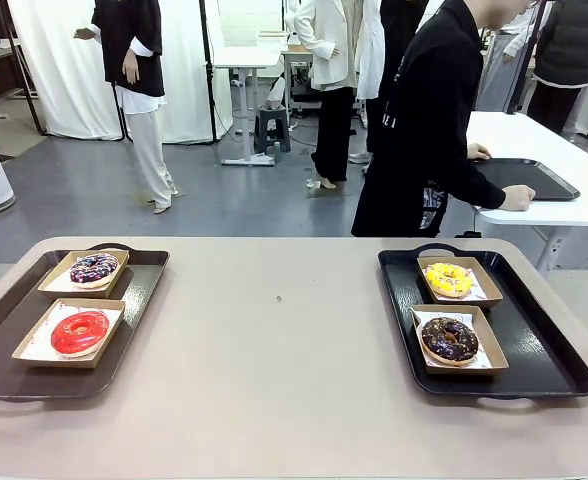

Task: Individually package the donuts and arrange them on the tray.
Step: Place the picked Paper togo box on the Handle tray.

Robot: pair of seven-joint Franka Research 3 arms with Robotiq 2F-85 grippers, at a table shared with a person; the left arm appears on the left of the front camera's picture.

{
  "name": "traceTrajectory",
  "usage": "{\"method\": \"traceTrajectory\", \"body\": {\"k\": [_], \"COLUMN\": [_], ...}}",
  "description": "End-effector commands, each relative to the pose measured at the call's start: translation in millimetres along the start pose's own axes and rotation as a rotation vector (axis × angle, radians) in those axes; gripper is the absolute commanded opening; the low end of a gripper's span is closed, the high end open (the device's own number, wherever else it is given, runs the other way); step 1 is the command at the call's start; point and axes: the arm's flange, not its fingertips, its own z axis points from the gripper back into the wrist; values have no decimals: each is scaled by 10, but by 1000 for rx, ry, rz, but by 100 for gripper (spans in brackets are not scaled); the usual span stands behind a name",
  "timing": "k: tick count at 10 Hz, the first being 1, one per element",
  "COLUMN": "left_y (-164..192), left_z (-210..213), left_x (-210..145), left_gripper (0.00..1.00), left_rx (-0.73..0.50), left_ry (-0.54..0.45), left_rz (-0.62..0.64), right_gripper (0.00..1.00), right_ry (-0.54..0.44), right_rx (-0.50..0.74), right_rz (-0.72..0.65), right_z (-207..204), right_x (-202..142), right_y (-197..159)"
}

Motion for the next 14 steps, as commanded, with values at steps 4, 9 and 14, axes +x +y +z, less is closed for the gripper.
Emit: {"method": "traceTrajectory", "body": {"k": [4, 9, 14], "left_y": [86, 114, 114], "left_z": [60, 45, 45], "left_x": [-56, -45, -45], "left_gripper": [79, 79, 79], "left_rx": [-34, -14, -14], "left_ry": [-6, 2, 2], "left_rz": [33, 37, 37], "right_gripper": [100, 100, 100], "right_ry": [-1, -1, -1], "right_rx": [7, 7, 7], "right_rz": [1, 1, 1], "right_z": [-5, -5, -5], "right_x": [-8, -8, -8], "right_y": [6, 6, 6]}}
